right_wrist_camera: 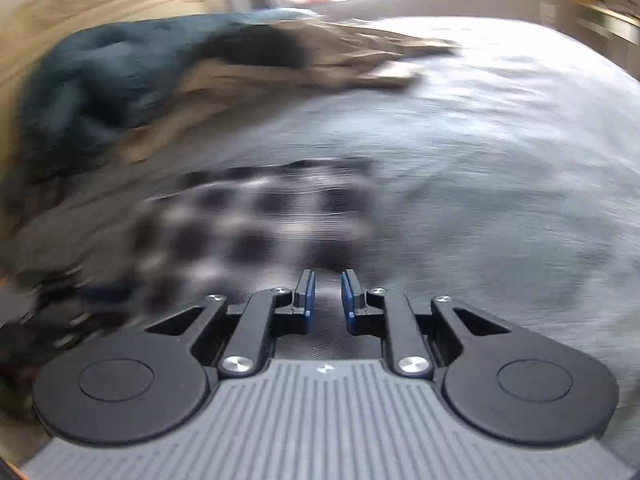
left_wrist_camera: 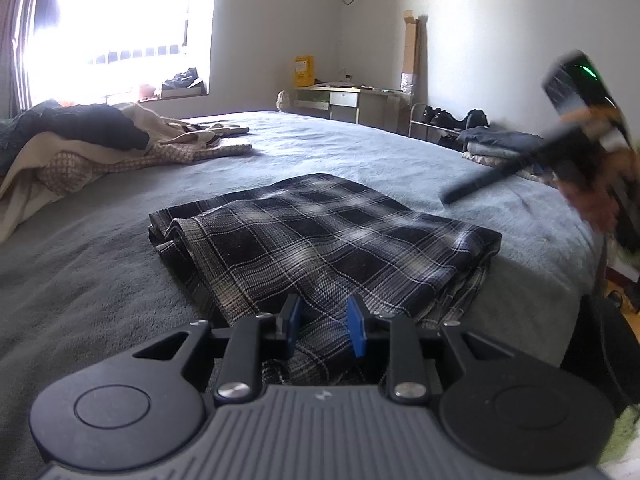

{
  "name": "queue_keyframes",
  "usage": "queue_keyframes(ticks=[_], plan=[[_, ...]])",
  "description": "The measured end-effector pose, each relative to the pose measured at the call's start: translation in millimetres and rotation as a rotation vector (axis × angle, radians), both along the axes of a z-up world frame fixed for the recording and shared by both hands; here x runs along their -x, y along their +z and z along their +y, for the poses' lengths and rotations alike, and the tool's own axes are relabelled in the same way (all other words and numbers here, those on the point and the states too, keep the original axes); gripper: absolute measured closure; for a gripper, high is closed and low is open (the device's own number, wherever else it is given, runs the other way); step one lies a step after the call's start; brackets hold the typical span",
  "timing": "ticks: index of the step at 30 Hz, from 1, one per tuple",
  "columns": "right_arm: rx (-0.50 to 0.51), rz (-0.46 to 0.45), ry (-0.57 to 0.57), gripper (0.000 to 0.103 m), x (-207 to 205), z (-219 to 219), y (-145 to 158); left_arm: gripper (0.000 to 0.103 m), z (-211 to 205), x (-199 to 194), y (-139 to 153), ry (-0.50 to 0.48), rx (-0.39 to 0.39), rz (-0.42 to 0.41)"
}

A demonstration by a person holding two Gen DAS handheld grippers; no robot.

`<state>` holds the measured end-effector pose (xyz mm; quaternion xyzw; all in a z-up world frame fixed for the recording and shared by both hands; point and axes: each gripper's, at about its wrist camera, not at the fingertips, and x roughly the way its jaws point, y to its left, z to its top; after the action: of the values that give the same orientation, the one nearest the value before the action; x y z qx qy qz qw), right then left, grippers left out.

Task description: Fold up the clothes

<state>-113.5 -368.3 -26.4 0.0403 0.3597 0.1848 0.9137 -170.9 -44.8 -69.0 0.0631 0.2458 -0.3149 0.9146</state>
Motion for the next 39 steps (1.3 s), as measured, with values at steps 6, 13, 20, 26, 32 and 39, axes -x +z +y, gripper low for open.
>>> queue_keyframes(ticks=[6,13,20,26,32,39], plan=[[0.131,0.017,0.026,0.087,28,18,-25,0.075,3,-4,3,0.011,0.018,0.035],[0.139,-0.010,0.019,0.087,42,42,-34,0.074,-5,2,11,0.020,-0.040,0.033],[0.165,-0.003,-0.019,0.087,66,55,-33,0.070,-9,33,13,0.001,-0.129,-0.023],[0.064,-0.127,-0.032,0.087,78,70,3,0.070,7,55,21,0.027,-0.073,0.032],[0.023,-0.072,0.030,0.086,46,116,-25,0.065,27,59,49,0.084,0.085,0.040],[0.004,-0.043,0.008,0.086,56,115,-18,0.065,23,2,58,0.170,0.118,0.071]])
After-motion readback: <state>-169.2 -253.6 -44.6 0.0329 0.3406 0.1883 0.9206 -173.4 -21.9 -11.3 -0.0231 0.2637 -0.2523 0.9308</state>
